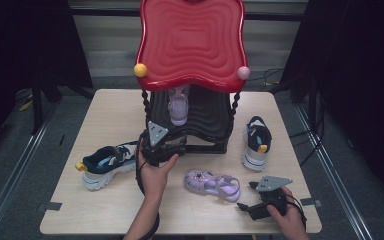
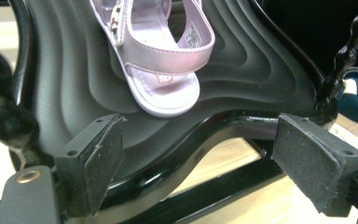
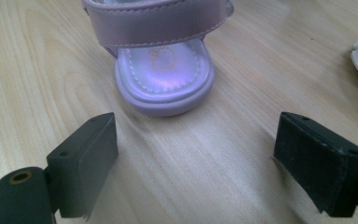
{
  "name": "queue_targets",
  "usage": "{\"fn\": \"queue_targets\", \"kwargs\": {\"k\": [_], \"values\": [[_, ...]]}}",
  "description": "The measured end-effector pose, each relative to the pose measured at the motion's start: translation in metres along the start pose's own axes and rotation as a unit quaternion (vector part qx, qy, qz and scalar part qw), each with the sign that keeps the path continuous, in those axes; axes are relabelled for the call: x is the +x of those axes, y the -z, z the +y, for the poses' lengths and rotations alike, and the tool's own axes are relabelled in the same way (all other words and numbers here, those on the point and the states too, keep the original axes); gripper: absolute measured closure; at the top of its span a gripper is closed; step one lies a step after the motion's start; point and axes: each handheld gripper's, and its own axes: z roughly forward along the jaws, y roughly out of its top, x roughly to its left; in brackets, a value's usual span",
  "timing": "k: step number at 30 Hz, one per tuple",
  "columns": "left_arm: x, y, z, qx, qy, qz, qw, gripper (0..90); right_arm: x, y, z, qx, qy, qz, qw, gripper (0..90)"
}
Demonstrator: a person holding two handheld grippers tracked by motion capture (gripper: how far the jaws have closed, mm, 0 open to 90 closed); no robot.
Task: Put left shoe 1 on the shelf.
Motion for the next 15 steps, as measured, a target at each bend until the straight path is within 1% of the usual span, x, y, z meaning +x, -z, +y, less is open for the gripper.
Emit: {"fn": "queue_targets", "kwargs": {"k": [1,2,3,5,8,9,11,15], "values": [[0.001,0.002,0.0,-0.001,-0.001,-0.003,1.0,15.7,0.0,0.0,0.0,0.0,0.0,0.0,1.0,12.6],[0.001,0.004,-0.001,-0.002,0.002,-0.005,1.0,15.7,0.0,0.0,0.0,0.0,0.0,0.0,1.0,12.6],[0.002,0.006,-0.001,0.001,-0.005,-0.01,0.9999,15.7,0.0,0.0,0.0,0.0,0.0,0.0,1.0,12.6],[0.002,0.008,-0.001,-0.002,-0.001,-0.014,0.9999,15.7,0.0,0.0,0.0,0.0,0.0,0.0,1.0,12.6],[0.004,0.013,-0.001,0.004,-0.017,-0.022,0.9996,15.6,0.0,0.0,0.0,0.0,0.0,0.0,1.0,12.6],[0.004,0.014,-0.001,0.007,-0.017,-0.025,0.9995,15.7,0.0,0.0,0.0,0.0,0.0,0.0,1.0,12.6],[0.006,0.015,-0.002,0.012,-0.025,-0.037,0.999,15.7,0.0,0.0,0.0,0.0,0.0,0.0,1.0,12.6],[0.007,0.017,-0.005,0.026,-0.035,-0.048,0.9979,15.7,0.0,0.0,0.0,0.0,0.0,0.0,1.0,12.6]]}}
